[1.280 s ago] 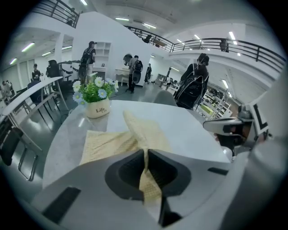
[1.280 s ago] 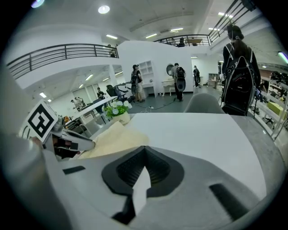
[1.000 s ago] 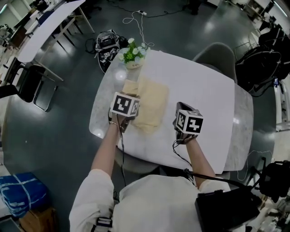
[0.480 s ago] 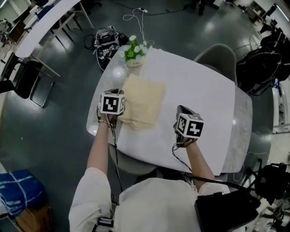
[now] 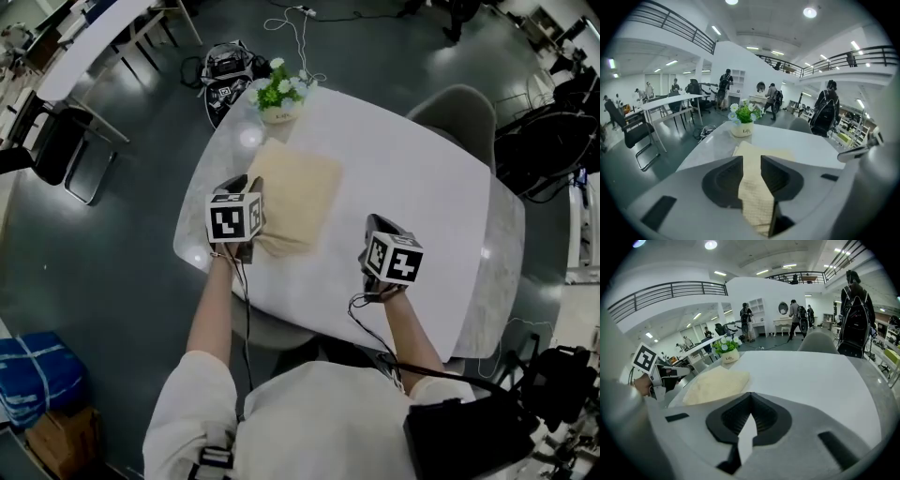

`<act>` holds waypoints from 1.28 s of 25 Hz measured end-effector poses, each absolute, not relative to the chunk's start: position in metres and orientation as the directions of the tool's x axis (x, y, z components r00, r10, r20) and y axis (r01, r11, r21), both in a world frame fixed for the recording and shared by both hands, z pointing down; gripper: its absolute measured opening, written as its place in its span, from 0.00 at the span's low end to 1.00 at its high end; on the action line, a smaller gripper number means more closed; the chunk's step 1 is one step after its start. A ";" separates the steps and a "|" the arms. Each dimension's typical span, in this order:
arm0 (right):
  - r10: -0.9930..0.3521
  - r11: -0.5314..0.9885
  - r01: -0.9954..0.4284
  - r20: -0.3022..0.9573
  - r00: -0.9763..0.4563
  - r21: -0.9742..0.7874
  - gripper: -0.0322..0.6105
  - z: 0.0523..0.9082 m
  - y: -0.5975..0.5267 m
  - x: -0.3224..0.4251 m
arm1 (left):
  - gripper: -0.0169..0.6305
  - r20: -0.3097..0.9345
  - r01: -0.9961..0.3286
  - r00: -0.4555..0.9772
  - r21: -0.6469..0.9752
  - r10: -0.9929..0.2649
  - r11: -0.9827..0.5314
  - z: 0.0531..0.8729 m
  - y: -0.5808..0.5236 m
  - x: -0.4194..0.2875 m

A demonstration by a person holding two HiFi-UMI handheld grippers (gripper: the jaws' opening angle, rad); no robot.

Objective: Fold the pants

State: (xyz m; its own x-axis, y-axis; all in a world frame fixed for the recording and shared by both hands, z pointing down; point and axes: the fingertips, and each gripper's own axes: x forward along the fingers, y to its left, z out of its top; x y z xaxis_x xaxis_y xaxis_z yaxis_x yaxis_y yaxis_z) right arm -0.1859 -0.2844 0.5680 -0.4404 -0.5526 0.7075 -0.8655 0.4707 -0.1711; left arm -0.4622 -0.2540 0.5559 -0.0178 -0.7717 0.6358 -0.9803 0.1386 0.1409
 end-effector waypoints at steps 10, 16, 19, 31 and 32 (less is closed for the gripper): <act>-0.583 0.513 -0.837 0.638 -0.503 -0.191 0.04 0.532 -0.282 -0.148 | 0.19 0.546 -0.957 -0.079 0.193 -0.834 0.216 0.516 -0.220 -0.395; -0.586 0.569 -0.801 0.593 -0.552 -0.183 0.04 0.505 -0.270 -0.124 | 0.11 0.510 -0.929 -0.177 0.198 -0.842 0.314 0.496 -0.172 -0.367; -0.585 0.595 -0.783 0.571 -0.575 -0.179 0.04 0.494 -0.261 -0.116 | 0.08 0.511 -0.918 -0.217 0.183 -0.832 0.351 0.487 -0.147 -0.356; -0.573 0.677 -0.720 0.503 -0.647 -0.154 0.04 0.478 -0.228 -0.115 | 0.05 0.498 -0.865 -0.335 0.175 -0.800 0.471 0.481 -0.079 -0.337; -0.581 0.677 -0.723 0.503 -0.640 -0.138 0.04 0.477 -0.227 -0.114 | 0.05 0.498 -0.863 -0.337 0.176 -0.799 0.474 0.481 -0.077 -0.337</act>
State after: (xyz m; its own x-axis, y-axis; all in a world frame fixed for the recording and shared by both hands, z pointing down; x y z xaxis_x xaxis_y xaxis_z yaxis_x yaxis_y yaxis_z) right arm -0.1139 -0.2271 0.4768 -0.6395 -0.5812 0.5032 -0.7233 0.6766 -0.1378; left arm -0.3368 -0.0768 0.4805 -0.3372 -0.7991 0.4978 -0.8630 0.4736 0.1757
